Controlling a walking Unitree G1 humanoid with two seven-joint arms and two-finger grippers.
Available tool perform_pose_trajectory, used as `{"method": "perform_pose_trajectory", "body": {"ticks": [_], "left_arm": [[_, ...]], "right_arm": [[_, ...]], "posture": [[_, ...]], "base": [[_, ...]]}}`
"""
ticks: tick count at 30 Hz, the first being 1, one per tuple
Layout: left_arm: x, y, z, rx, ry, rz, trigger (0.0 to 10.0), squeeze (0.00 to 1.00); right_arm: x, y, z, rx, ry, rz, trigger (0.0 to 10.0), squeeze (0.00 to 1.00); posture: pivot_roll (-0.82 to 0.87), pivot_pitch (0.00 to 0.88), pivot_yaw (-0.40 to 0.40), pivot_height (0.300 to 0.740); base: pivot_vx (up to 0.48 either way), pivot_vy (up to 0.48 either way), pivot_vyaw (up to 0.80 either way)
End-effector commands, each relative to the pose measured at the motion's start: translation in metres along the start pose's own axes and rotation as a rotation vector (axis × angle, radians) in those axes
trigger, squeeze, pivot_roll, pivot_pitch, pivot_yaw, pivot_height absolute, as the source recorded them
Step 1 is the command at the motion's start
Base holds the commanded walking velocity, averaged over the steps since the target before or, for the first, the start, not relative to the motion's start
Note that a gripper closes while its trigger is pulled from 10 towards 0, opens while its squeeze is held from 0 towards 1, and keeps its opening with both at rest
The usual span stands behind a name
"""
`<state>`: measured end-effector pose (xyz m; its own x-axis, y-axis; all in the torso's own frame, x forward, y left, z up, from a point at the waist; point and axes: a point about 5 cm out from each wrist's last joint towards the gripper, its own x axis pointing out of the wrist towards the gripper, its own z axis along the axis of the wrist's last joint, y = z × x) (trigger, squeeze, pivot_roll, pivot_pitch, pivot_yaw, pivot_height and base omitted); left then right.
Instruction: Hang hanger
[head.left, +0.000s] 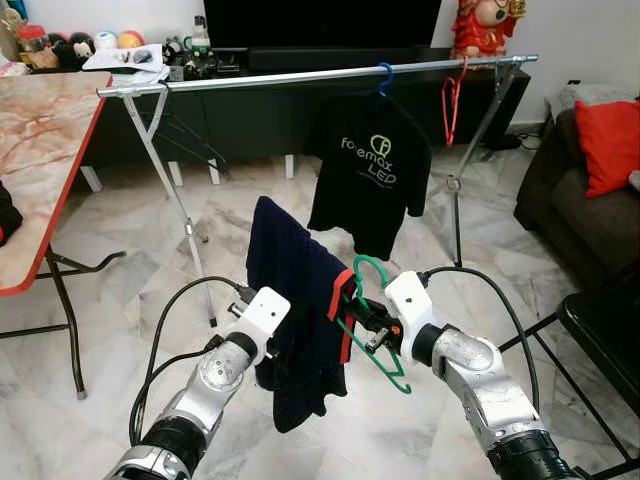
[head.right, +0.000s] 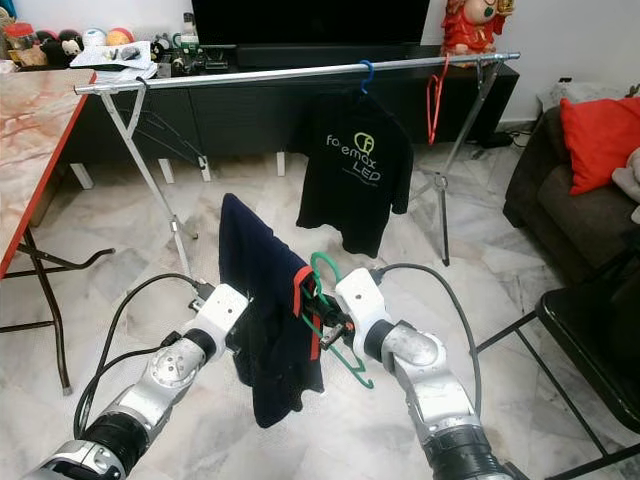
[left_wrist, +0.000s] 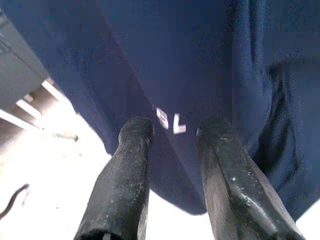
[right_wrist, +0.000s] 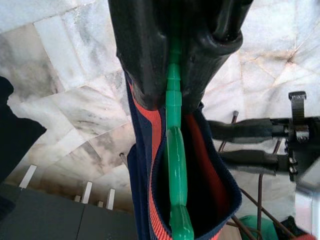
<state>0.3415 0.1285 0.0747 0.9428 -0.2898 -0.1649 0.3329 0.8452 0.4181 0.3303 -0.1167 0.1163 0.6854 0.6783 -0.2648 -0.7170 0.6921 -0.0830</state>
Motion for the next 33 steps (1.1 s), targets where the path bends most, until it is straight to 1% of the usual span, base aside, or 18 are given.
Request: {"method": "perform_pose_trajectory", "body": {"ticks": [1, 3, 5, 6, 8, 12, 13, 15, 18, 20, 21, 24, 27, 29, 30, 31, 32, 33], "left_arm": [[0.0, 0.001, -0.006, 0.008, 0.048, -0.003, 10.0, 0.0], [0.001, -0.001, -0.009, 0.023, 0.074, -0.023, 10.0, 0.0], [0.001, -0.002, -0.01, 0.026, 0.078, -0.039, 10.0, 0.0], [0.001, -0.004, -0.01, 0.021, 0.081, -0.063, 10.0, 0.0], [0.001, -0.009, -0.011, 0.051, 0.089, -0.118, 10.0, 0.0], [0.001, -0.01, -0.011, 0.043, 0.088, -0.13, 10.0, 0.0], [0.002, -0.011, -0.01, 0.016, 0.081, -0.132, 10.0, 1.0], [0.003, -0.013, -0.008, -0.016, 0.066, -0.15, 10.0, 1.0], [0.003, -0.016, -0.006, -0.024, 0.055, -0.182, 10.0, 1.0], [0.003, -0.016, -0.005, -0.051, 0.044, -0.187, 10.0, 1.0], [0.004, -0.015, -0.004, -0.064, 0.04, -0.179, 10.0, 0.0], [0.006, -0.014, -0.001, -0.081, 0.026, -0.158, 10.0, 0.0], [0.009, -0.009, 0.004, -0.106, 0.013, -0.064, 10.0, 0.0], [0.009, -0.009, 0.004, -0.106, 0.013, -0.064, 10.0, 0.0], [0.01, -0.005, 0.006, -0.124, 0.009, -0.02, 10.0, 0.0], [0.01, -0.005, 0.006, -0.124, 0.009, -0.02, 10.0, 0.0], [0.011, -0.002, 0.007, -0.135, 0.004, 0.014, 10.0, 0.0], [0.011, -0.002, 0.007, -0.135, 0.004, 0.014, 10.0, 0.0]], "right_arm": [[0.002, 0.003, 0.018, -0.045, -0.051, 0.019, 0.0, 0.0], [0.003, 0.005, 0.017, -0.042, -0.047, 0.026, 0.0, 0.0], [0.004, 0.006, 0.017, -0.042, -0.045, 0.027, 0.0, 0.0], [0.004, 0.007, 0.017, -0.042, -0.044, 0.028, 0.0, 0.0], [0.004, 0.006, 0.019, -0.045, -0.046, 0.028, 0.0, 0.0], [0.004, 0.006, 0.021, -0.05, -0.048, 0.032, 0.0, 0.0], [0.004, 0.006, 0.022, -0.053, -0.048, 0.034, 0.0, 0.0], [0.005, 0.006, 0.025, -0.057, -0.049, 0.039, 0.0, 0.0], [0.005, 0.006, 0.027, -0.062, -0.05, 0.045, 0.0, 0.0], [0.006, 0.009, 0.03, -0.072, -0.053, 0.066, 0.0, 0.0], [0.006, 0.01, 0.031, -0.075, -0.054, 0.073, 0.0, 0.0], [0.006, 0.012, 0.032, -0.08, -0.054, 0.086, 0.0, 0.0], [0.006, 0.014, 0.032, -0.084, -0.052, 0.095, 0.0, 0.0], [0.006, 0.014, 0.032, -0.084, -0.052, 0.095, 0.0, 0.0], [0.006, 0.014, 0.032, -0.084, -0.051, 0.097, 0.0, 0.0], [0.006, 0.014, 0.032, -0.084, -0.051, 0.097, 0.0, 0.0], [0.006, 0.014, 0.031, -0.084, -0.049, 0.098, 0.0, 0.0], [0.006, 0.014, 0.031, -0.084, -0.049, 0.098, 0.0, 0.0]], "posture": [[-0.06, 0.158, -0.002, 0.74], [-0.07, 0.158, 0.003, 0.74], [-0.07, 0.16, 0.005, 0.74], [-0.07, 0.161, 0.006, 0.74], [-0.07, 0.161, 0.005, 0.74], [-0.07, 0.158, 0.004, 0.74], [-0.07, 0.155, 0.001, 0.74], [-0.07, 0.155, -0.001, 0.74], [-0.07, 0.153, -0.002, 0.74], [-0.07, 0.149, -0.007, 0.74], [-0.07, 0.149, -0.007, 0.74], [-0.07, 0.146, -0.008, 0.74], [-0.08, 0.144, -0.009, 0.74], [-0.08, 0.144, -0.009, 0.74], [-0.08, 0.144, -0.009, 0.74], [-0.08, 0.144, -0.009, 0.74], [-0.08, 0.143, -0.008, 0.74], [-0.08, 0.143, -0.008, 0.74]], "base": [[0.0, 0.0, 0.0], [0.0, 0.0, 0.0], [0.0, 0.0, 0.0], [0.0, 0.0, 0.0], [0.0, 0.0, 0.0], [0.0, 0.0, 0.0], [0.0, 0.0, 0.0], [0.0, 0.0, 0.0], [0.0, 0.0, 0.0], [0.0, 0.0, 0.0], [0.0, 0.0, 0.0], [0.0, 0.0, 0.0], [0.0, 0.0, 0.0], [0.0, 0.0, 0.0], [0.0, 0.0, 0.0], [0.0, 0.0, 0.0], [0.0, 0.0, 0.0], [0.0, 0.0, 0.0]]}}
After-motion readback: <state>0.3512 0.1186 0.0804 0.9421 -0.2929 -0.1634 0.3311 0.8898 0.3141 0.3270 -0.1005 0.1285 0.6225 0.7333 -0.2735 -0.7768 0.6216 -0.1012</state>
